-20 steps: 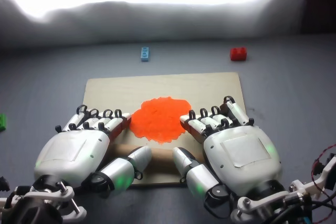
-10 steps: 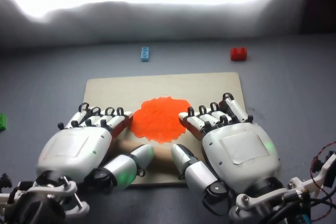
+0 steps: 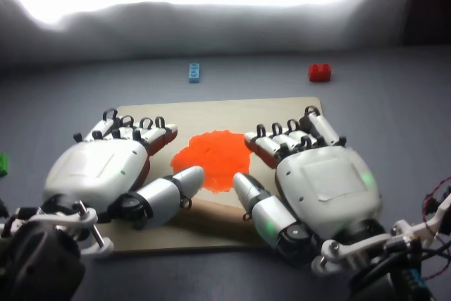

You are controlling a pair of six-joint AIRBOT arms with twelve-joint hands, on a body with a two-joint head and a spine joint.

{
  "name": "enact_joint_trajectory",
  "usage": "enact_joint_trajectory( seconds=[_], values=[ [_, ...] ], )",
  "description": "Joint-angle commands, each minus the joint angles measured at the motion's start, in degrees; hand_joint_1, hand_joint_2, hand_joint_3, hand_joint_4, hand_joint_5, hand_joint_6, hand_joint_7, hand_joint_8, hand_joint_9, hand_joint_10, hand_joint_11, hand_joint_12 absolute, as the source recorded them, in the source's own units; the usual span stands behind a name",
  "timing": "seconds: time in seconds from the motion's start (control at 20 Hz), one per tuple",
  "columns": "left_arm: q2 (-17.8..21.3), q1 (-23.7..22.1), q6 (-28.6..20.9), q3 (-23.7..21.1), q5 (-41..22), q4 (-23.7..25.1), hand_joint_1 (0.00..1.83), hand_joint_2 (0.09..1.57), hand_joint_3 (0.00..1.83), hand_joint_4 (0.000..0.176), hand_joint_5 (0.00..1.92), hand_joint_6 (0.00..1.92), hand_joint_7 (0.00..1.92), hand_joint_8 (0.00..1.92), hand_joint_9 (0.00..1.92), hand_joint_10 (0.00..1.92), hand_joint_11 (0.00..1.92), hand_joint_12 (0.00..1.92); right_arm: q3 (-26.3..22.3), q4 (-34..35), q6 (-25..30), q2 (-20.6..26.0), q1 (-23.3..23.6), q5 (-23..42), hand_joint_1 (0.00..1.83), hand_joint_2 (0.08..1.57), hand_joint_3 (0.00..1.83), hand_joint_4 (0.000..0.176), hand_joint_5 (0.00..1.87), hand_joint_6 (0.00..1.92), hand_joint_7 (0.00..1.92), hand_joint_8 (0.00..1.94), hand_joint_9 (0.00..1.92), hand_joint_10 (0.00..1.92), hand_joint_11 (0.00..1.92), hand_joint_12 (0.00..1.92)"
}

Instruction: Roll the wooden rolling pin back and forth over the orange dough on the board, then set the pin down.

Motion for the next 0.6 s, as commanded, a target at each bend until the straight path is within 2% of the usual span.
enact_joint_trajectory(
  seconds=[0.0,0.2,0.4,0.55],
  values=[
    [1.10,-1.06,1.23,-0.27,-3.63,3.39,0.00,1.34,0.00,0.000,0.31,0.00,0.36,0.00,0.27,0.00,0.00,0.38,-0.37,-4.52,0.38,0.74,0.86,4.72,0.00,1.48,0.00,0.000,0.53,0.01,0.59,0.00,0.53,0.07,0.00,1.20],
    [5.68,-6.18,8.84,-1.98,6.74,4.55,0.00,1.34,0.00,0.000,0.31,0.00,0.36,0.00,0.27,0.00,0.00,0.38,-1.37,-4.52,0.88,3.56,2.13,3.03,0.00,1.48,0.00,0.000,0.53,0.01,0.59,0.00,0.53,0.07,0.00,1.20],
    [9.54,-12.26,17.02,-3.45,17.28,4.54,0.00,1.34,0.00,0.000,0.31,0.00,0.36,0.00,0.27,0.00,0.00,0.38,-4.51,-4.52,1.56,8.23,3.10,0.78,0.00,1.48,0.00,0.000,0.53,0.01,0.59,0.00,0.53,0.07,0.00,1.20],
    [11.05,-15.18,20.15,-4.23,23.28,4.52,0.00,1.34,0.00,0.000,0.31,0.00,0.36,0.00,0.27,0.00,0.00,0.38,-6.82,-4.51,2.50,12.31,4.09,-1.35,0.00,1.48,0.00,0.000,0.53,0.01,0.59,0.00,0.53,0.07,0.00,1.20]
  ],
)
